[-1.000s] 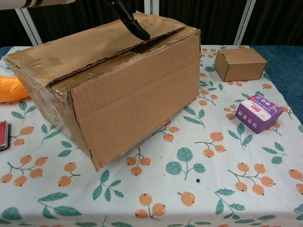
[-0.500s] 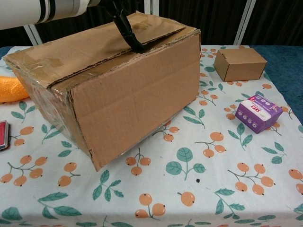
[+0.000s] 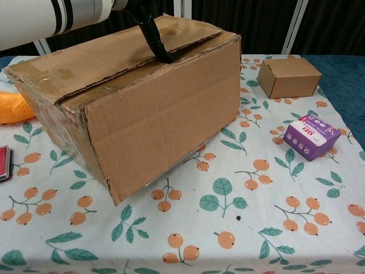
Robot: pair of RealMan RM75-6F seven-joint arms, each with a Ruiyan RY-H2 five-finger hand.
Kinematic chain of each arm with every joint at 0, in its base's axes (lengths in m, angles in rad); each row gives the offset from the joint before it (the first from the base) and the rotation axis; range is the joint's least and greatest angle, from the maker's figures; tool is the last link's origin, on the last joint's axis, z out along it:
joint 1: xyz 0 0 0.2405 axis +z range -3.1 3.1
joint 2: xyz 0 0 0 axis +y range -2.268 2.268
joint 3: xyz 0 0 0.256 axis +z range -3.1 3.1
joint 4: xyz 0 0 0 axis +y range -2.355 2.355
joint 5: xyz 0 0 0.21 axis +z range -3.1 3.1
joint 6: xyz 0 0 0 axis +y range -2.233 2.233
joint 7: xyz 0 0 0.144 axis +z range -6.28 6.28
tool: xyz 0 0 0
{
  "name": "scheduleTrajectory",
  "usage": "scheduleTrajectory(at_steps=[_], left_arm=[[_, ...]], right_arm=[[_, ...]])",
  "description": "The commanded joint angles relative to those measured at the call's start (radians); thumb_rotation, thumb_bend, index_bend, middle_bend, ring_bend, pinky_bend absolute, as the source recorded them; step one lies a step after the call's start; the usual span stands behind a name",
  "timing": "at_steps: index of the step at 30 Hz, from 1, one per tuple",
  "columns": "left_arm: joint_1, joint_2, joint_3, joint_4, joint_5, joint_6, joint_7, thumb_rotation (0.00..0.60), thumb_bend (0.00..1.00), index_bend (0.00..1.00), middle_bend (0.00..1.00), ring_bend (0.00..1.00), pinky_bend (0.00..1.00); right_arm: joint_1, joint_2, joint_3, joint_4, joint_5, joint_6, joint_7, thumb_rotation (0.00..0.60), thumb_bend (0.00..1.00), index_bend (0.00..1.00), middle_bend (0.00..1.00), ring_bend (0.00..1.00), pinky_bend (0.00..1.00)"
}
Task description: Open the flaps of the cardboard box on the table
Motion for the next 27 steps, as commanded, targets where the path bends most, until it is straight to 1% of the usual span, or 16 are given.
scheduleTrajectory(at_steps=[1,6,9,12,18,24,27], left_arm=[[-0.008,-0.021,0.026,0.01,0.044,0.04,0.064,0.6,0.04,0.03,0.01,0.08,0.18],[-0.007,-0.028,0.05,0.01,0.103,0.082,0.133,0.6,0.1,0.03,0.01,0.08,0.18],[-0.006,-0.03,0.072,0.006,0.146,0.119,0.202,0.6,0.14,0.03,0.01,0.08,0.18],[-0.001,-0.034,0.087,-0.004,0.181,0.151,0.26,0.6,0.16,0.02,0.01,0.08,0.18],[0.015,-0.021,0.079,-0.034,0.215,0.191,0.311,0.6,0.18,0.02,0.01,0.08,0.18],[0.035,0.017,0.069,-0.052,0.234,0.228,0.371,0.6,0.18,0.02,0.01,0.08,0.18],[0.045,0.045,0.072,-0.048,0.257,0.245,0.404,0.6,0.18,0.02,0.01,0.08,0.18]], right_arm=[[0.001,-0.001,0.001,0.002,-0.003,-0.003,-0.001,0.6,0.37,0.0,0.0,0.0,0.0],[0.001,-0.003,0.002,0.008,-0.006,-0.008,0.0,0.6,0.37,0.0,0.0,0.0,0.0],[0.001,-0.005,0.003,0.012,-0.004,-0.012,0.004,0.6,0.37,0.0,0.0,0.0,0.0],[0.001,-0.007,0.004,0.017,-0.006,-0.014,0.005,0.6,0.37,0.0,0.0,0.0,0.0],[0.0,-0.009,0.005,0.02,-0.01,-0.013,0.007,0.6,0.37,0.0,0.0,0.0,0.0],[-0.002,-0.004,0.008,0.013,-0.016,-0.007,0.006,0.6,0.37,0.0,0.0,0.0,0.0],[-0.001,0.005,-0.001,-0.005,-0.031,-0.014,0.039,0.6,0.37,0.0,0.0,0.0,0.0]])
